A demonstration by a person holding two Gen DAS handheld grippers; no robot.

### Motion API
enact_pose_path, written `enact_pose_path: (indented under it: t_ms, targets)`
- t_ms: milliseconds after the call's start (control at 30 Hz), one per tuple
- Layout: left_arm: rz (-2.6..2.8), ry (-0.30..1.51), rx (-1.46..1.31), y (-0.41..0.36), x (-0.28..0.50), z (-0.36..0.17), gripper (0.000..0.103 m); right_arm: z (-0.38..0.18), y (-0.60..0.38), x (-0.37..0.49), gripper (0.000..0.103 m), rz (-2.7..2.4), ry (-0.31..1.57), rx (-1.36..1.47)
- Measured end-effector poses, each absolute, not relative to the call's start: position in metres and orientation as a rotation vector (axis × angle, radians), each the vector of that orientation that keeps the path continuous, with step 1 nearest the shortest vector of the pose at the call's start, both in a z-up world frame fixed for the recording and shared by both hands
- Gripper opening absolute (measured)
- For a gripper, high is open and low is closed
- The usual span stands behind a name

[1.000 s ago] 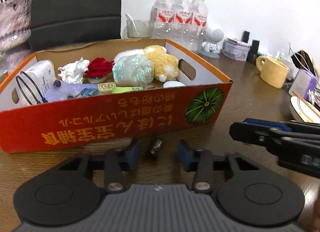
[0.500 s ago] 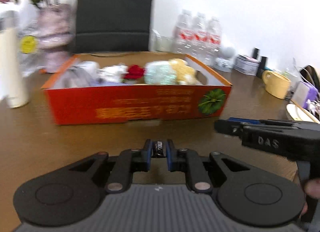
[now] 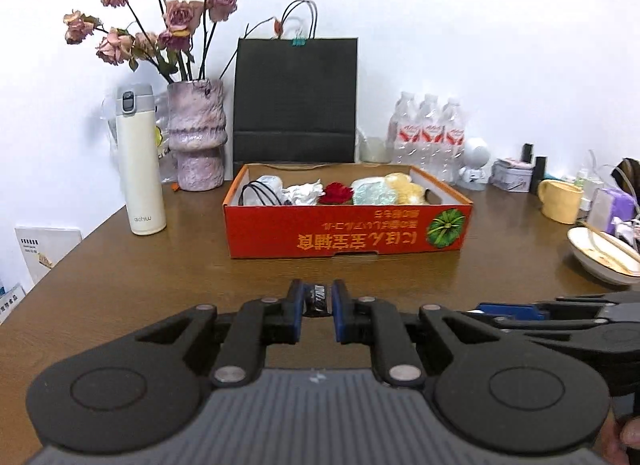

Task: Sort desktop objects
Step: 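Carry black item and white lid into the box and open both tools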

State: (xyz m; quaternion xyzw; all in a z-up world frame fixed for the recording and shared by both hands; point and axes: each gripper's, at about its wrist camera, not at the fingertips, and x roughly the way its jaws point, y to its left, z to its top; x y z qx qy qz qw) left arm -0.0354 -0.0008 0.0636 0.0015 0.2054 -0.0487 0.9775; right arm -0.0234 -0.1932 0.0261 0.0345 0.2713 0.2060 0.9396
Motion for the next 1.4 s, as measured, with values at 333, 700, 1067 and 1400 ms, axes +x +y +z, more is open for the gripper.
enact_pose_path:
  t_ms: [333,700,1067,1400]
  targets:
    - [-0.15,0.37,-0.03,0.0,-0.079,0.073,0.015,0.055,-0.2,-0.073,0.025,0.381,0.444,0.057]
    - [-0.14,0.342,-0.06,0.013,-0.052,0.084,0.015,0.069,-0.21,-0.043,0.025,0.347,0.419,0.052]
    - [-0.152,0.297,-0.087,0.028,0.082,0.122,0.015,0.109,-0.219,0.091,0.025,0.349,0.408,0.073]
    - [-0.254,0.462,-0.104,0.037,0.2,0.121,0.015,0.101,-0.227,0.224,0.025,0.342,0.692,0.163]
